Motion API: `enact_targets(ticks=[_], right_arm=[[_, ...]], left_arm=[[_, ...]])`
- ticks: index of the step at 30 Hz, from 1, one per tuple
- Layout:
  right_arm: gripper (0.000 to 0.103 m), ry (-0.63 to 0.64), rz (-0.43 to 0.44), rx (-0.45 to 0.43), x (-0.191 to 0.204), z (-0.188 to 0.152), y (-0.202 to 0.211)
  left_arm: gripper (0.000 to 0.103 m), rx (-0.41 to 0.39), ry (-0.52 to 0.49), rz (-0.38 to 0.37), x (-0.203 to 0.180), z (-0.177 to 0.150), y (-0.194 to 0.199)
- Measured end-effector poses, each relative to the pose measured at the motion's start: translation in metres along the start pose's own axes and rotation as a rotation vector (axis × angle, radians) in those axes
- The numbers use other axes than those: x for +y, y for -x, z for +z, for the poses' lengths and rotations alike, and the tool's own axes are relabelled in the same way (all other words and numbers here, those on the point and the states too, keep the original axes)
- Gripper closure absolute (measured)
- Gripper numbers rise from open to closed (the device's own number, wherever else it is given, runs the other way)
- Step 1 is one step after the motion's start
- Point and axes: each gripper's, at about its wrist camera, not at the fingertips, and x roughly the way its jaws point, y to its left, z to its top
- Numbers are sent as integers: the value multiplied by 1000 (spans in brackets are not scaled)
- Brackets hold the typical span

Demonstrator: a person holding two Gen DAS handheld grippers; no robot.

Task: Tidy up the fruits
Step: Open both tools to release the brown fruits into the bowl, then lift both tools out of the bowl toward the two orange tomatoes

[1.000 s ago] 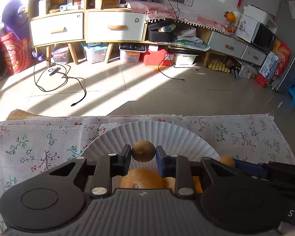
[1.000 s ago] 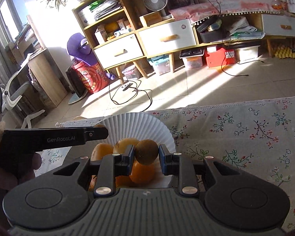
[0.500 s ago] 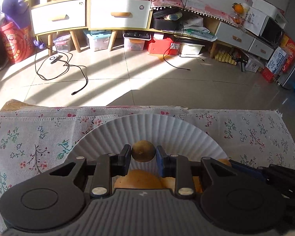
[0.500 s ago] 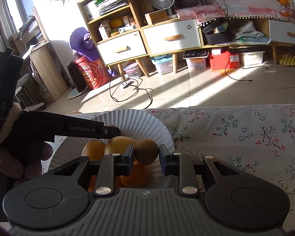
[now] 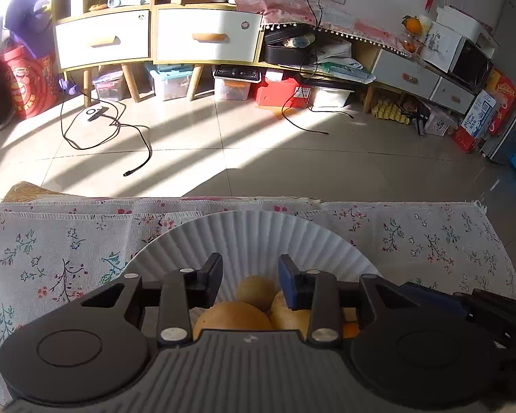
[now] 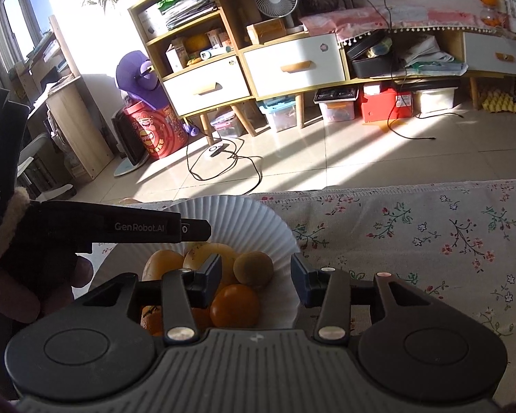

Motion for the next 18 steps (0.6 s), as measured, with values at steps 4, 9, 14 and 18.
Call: enact_targets(ticks=[4,9,14,18], right_arm=[[54,3,-15,3,2,1,6],[46,0,-38,3,5,1,17],[39,0,-57,7,8,-2,29],[35,5,-72,13,11,-5,38]], left_arm=[[66,-10,-5,0,0,-3,9],[57,-23,-13,-9,3,-12,25],[48,-33,-29,-6,7,-25,44],[41,-32,-32,-8,11,-35,58]])
